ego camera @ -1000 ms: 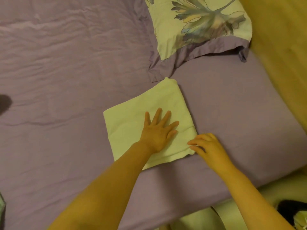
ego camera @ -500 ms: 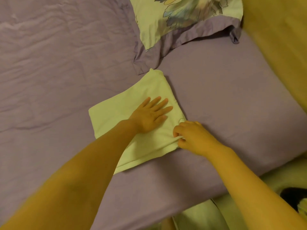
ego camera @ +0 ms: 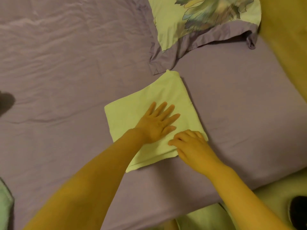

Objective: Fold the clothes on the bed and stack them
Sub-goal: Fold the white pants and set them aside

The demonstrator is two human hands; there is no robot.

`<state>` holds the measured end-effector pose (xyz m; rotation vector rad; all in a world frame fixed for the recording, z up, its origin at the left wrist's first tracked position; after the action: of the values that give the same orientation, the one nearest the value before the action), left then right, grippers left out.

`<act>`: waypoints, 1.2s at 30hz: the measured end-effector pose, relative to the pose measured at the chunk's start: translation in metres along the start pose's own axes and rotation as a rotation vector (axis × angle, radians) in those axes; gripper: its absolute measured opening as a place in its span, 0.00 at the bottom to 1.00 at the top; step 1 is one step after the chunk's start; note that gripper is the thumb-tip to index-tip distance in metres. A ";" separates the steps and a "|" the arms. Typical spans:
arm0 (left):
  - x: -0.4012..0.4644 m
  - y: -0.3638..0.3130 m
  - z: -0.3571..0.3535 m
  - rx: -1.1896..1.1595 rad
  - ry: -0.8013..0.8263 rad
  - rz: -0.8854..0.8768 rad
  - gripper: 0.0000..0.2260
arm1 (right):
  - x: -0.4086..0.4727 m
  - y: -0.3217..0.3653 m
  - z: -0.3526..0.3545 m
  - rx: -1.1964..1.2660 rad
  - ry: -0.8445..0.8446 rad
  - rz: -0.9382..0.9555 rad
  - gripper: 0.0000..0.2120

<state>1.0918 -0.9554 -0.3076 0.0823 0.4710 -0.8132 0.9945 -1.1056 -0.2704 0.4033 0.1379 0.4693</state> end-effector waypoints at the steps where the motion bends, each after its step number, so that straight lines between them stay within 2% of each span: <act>1: -0.013 0.002 -0.003 0.004 0.001 0.004 0.25 | 0.006 0.013 -0.006 0.011 0.020 0.034 0.18; 4: -0.048 0.021 -0.015 0.029 -0.095 0.036 0.26 | 0.022 0.045 -0.027 0.012 0.087 0.064 0.24; 7: -0.079 0.047 -0.028 0.008 -0.215 0.103 0.25 | 0.033 0.069 -0.043 0.036 0.099 0.082 0.24; 9: -0.093 0.058 -0.037 0.019 -0.213 0.127 0.25 | 0.040 0.082 -0.049 0.073 0.079 0.097 0.21; 12: -0.108 0.060 -0.046 -0.025 -0.217 0.188 0.25 | 0.048 0.097 -0.056 0.116 0.029 0.086 0.09; 15: -0.125 0.058 -0.058 -0.169 -0.228 0.332 0.28 | 0.048 0.105 -0.064 0.126 0.030 0.002 0.13; 18: -0.139 0.052 -0.070 -0.334 -0.184 0.462 0.29 | 0.048 0.111 -0.069 0.131 0.039 -0.061 0.09; 21: -0.142 0.047 -0.073 -0.389 -0.180 0.472 0.30 | 0.049 0.117 -0.072 0.144 0.049 -0.120 0.05; 23: -0.140 0.048 -0.076 -0.396 -0.179 0.460 0.31 | 0.049 0.118 -0.073 0.238 0.081 -0.189 0.04; 25: -0.138 0.049 -0.077 -0.396 -0.184 0.458 0.31 | 0.050 0.117 -0.073 0.332 0.175 -0.264 0.04; 30: -0.133 0.053 -0.073 -0.409 -0.088 0.466 0.31 | 0.035 0.111 -0.060 0.499 0.213 -0.247 0.08; 32: -0.132 0.054 -0.071 -0.417 -0.066 0.457 0.30 | 0.031 0.110 -0.058 0.452 0.186 -0.212 0.09; 35: -0.133 0.057 -0.072 -0.413 -0.050 0.438 0.24 | 0.042 0.126 -0.056 0.138 0.042 -0.049 0.02; 36: -0.133 0.058 -0.072 -0.413 -0.050 0.431 0.24 | 0.046 0.133 -0.058 0.052 0.032 -0.003 0.04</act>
<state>1.0279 -0.8064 -0.3203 -0.2132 0.5419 -0.2849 0.9680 -0.9556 -0.2712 0.4469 0.1817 0.4697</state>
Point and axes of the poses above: each hand's wrist, its own x-axis towards the middle knuckle, its own z-axis out of the back of the hand, y = z × x, the point moved 2 cm from there along x, towards the middle knuckle, and after that the axes turned 1 degree about z, right-handed, at the moved point
